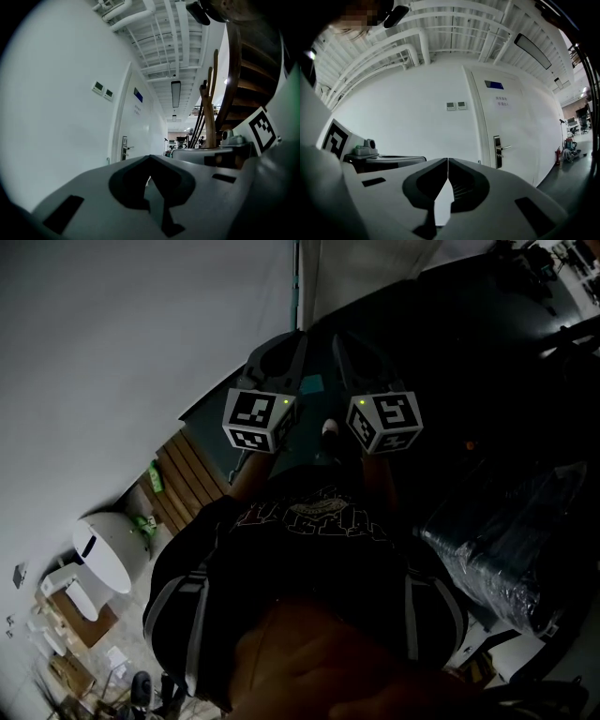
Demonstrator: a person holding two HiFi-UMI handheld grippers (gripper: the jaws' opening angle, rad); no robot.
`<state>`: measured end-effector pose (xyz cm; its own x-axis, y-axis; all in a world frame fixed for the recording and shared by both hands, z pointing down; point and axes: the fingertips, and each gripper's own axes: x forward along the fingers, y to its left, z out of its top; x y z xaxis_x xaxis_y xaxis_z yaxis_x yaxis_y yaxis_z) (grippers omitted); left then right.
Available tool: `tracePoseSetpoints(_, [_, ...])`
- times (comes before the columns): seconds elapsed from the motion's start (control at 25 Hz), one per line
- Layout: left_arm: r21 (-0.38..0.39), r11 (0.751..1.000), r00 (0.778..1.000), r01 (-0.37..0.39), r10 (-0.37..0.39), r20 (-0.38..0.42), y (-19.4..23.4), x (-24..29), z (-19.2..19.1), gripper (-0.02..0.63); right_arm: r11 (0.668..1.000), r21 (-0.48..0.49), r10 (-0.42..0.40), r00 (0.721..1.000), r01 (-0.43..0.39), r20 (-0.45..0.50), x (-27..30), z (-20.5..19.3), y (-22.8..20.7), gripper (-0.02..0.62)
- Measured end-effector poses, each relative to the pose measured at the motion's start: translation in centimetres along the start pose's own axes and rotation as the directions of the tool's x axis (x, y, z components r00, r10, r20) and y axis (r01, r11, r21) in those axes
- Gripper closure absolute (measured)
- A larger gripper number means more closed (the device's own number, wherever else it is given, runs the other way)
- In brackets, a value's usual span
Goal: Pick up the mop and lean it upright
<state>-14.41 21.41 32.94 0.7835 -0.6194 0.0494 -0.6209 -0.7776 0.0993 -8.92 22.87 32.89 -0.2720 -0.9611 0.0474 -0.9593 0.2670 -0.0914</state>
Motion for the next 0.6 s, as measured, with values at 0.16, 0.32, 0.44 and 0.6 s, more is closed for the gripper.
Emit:
tracePoseSetpoints(0.16, [-0.005, 0.998, 0.998, -0.056, 0.056, 0.006, 2.4, 4.7, 0.8, 0.57, 0.998, 0.0, 0.061, 0.998, -0.061, -0.011, 4.3, 0.5, -3.5, 0.575])
tracePoseSetpoints(0.32, [-0.006, 0.994, 0.994, -0.112, 0.112, 0.01, 3.9, 9.0, 1.6, 0.569, 0.992, 0.0, 0.124, 0.992, -0.124, -0.013, 7.7, 1.4, -6.7, 0.575])
tracePoseSetpoints(0.44, [-0.03, 0.988, 0.988, -0.153, 0.153, 0.005, 5.0, 12.1, 1.1, 0.57, 0.989, 0.001, 0.147, 0.989, -0.147, -0.031, 9.7, 1.2, -9.2, 0.575])
tracePoseSetpoints(0.6, [-0.051, 0.981, 0.982, -0.187, 0.188, 0.004, 6.1, 15.7, 0.5, 0.57, 0.983, -0.006, 0.184, 0.981, -0.185, -0.06, 12.2, 0.6, -12.0, 0.575])
